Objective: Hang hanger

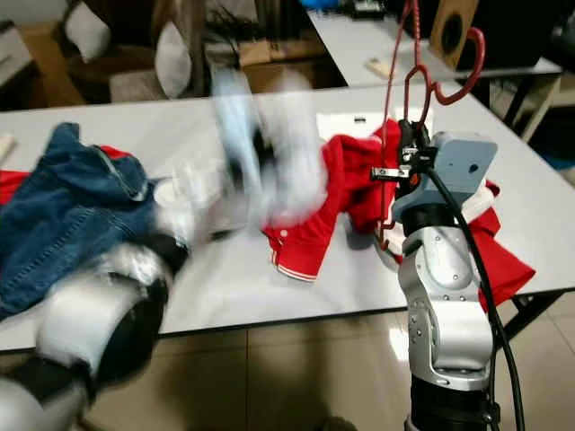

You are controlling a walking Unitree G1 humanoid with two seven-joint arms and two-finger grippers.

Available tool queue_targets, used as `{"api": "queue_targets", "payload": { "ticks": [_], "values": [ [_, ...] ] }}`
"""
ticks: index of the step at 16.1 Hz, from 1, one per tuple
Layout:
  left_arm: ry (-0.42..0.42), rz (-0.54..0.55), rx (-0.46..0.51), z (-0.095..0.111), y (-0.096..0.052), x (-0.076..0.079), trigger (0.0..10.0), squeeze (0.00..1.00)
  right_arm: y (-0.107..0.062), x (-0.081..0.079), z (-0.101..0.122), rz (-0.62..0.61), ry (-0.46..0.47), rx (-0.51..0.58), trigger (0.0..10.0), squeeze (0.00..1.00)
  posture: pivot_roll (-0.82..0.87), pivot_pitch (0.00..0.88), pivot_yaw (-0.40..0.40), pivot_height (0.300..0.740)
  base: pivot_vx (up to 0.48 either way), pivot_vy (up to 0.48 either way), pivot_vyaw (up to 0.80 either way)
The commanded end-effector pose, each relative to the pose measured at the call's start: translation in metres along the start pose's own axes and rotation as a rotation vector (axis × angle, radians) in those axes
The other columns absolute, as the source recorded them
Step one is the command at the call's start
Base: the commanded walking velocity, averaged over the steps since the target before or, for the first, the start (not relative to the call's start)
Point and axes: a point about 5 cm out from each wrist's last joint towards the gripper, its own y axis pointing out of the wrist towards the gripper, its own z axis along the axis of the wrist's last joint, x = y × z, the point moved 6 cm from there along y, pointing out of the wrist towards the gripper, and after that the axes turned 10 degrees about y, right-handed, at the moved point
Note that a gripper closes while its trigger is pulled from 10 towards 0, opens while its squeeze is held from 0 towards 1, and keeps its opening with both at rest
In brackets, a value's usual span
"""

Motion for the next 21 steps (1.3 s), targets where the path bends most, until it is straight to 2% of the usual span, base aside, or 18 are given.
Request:
{"api": "queue_targets", "payload": {
  "ticks": [1, 3, 4, 5, 6, 7, 8, 10, 11, 12, 14, 15, 16, 17, 18, 19, 20, 21],
  "values": [
    [0.113, -0.111, -0.047, -0.008, -0.004, 0.012, 10.0, 0.0, 0.0, -0.005, 0.006, 0.021, -0.004, 0.027, 10.0, 0.0, -0.12, 0.0, 0.074, 0.74, 0.0, 0.0, 0.0],
    [0.132, -0.202, -0.101, -0.023, -0.013, 0.02, 10.0, 0.0, 0.001, -0.006, 0.004, 0.03, -0.003, 0.018, 10.0, 0.0, -0.11, 0.0, 0.066, 0.74, 0.0, 0.0, 0.0],
    [0.146, -0.247, -0.096, -0.021, -0.016, 0.021, 10.0, 0.0, 0.001, -0.007, 0.002, 0.031, -0.001, 0.013, 10.0, 0.0, -0.1, 0.0, 0.064, 0.74, 0.0, 0.0, 0.0],
    [0.085, -0.344, -0.099, -0.018, -0.022, 0.026, 10.0, 0.0, 0.002, -0.008, 0.001, 0.032, 0.003, 0.009, 10.0, 0.0, -0.1, 0.0, 0.063, 0.74, 0.0, 0.0, 0.0],
    [0.068, -0.381, -0.104, -0.017, -0.025, 0.027, 10.0, 0.65, 0.002, -0.008, 0.0, 0.032, 0.006, 0.007, 10.0, 0.0, -0.1, 0.0, 0.063, 0.74, 0.0, 0.0, 0.0],
    [0.112, -0.477, -0.17, -0.024, -0.035, 0.032, 10.0, 1.0, 0.002, -0.009, -0.001, 0.033, 0.009, 0.004, 10.0, 0.0, -0.1, 0.0, 0.066, 0.74, 0.0, 0.0, 0.0],
    [0.218, -0.586, -0.259, -0.036, -0.05, 0.034, 10.0, 1.0, 0.003, -0.009, -0.002, 0.033, 0.011, 0.002, 10.0, 0.0, -0.1, 0.0, 0.069, 0.74, 0.0, 0.0, 0.0],
    [0.322, -0.692, -0.335, -0.04, -0.074, 0.029, 10.0, 1.0, 0.003, -0.008, -0.003, 0.027, 0.009, 0.001, 10.0, 0.0, -0.09, 0.0, 0.067, 0.74, 0.0, 0.0, 0.0],
    [0.31, -0.704, -0.327, -0.027, -0.085, 0.022, 10.0, 1.0, 0.003, -0.006, -0.003, 0.02, 0.007, 0.001, 10.0, 0.0, -0.09, 0.0, 0.065, 0.74, 0.0, 0.0, 0.0],
    [0.295, -0.711, -0.308, -0.017, -0.091, 0.019, 10.0, 1.0, 0.003, -0.005, -0.003, 0.019, 0.008, 0.001, 10.0, 0.0, -0.09, 0.0, 0.065, 0.74, 0.0, 0.0, 0.0],
    [0.235, -0.749, -0.272, 0.011, -0.114, 0.015, 10.0, 1.0, 0.005, -0.006, -0.003, 0.031, 0.013, -0.003, 10.0, 0.0, -0.07, 0.0, 0.042, 0.74, 0.0, 0.0, 0.0],
    [0.297, -0.768, -0.328, 0.011, -0.132, 0.01, 10.0, 1.0, 0.007, -0.009, -0.005, 0.045, 0.015, -0.009, 10.0, 0.0, -0.05, 0.0, 0.037, 0.74, 0.0, 0.0, 0.0],
    [0.34, -0.742, -0.348, 0.012, -0.136, 0.004, 10.0, 1.0, 0.007, -0.01, -0.006, 0.049, 0.016, -0.009, 10.0, 0.0, -0.06, 0.0, 0.039, 0.74, 0.0, 0.0, 0.0],
    [0.354, -0.712, -0.311, 0.018, -0.135, 0.001, 10.0, 1.0, 0.008, -0.011, -0.005, 0.049, 0.018, -0.007, 10.0, 0.0, -0.06, 0.0, 0.039, 0.74, 0.0, 0.0, 0.0],
    [0.307, -0.601, -0.183, 0.038, -0.128, -0.007, 10.0, 1.0, 0.008, -0.012, -0.005, 0.048, 0.023, -0.004, 10.0, 0.0, -0.06, 0.0, 0.042, 0.74, 0.0, 0.0, 0.0],
    [0.248, -0.401, -0.031, 0.061, -0.119, -0.025, 10.0, 1.0, 0.008, -0.013, -0.005, 0.05, 0.028, -0.006, 10.0, 0.0, -0.06, 0.0, 0.04, 0.74, 0.0, 0.0, 0.0],
    [0.18, -0.215, 0.018, 0.067, -0.118, -0.042, 10.0, 1.0, 0.007, -0.014, -0.006, 0.058, 0.031, -0.014, 10.0, 0.0, -0.06, 0.0, 0.035, 0.74, 0.0, 0.0, 0.0],
    [0.122, -0.054, 0.031, 0.061, -0.123, -0.053, 10.0, 0.55, 0.007, -0.015, -0.009, 0.073, 0.029, -0.037, 10.0, 0.0, -0.05, 0.0, 0.032, 0.74, 0.0, 0.0, 0.0]
  ]
}}
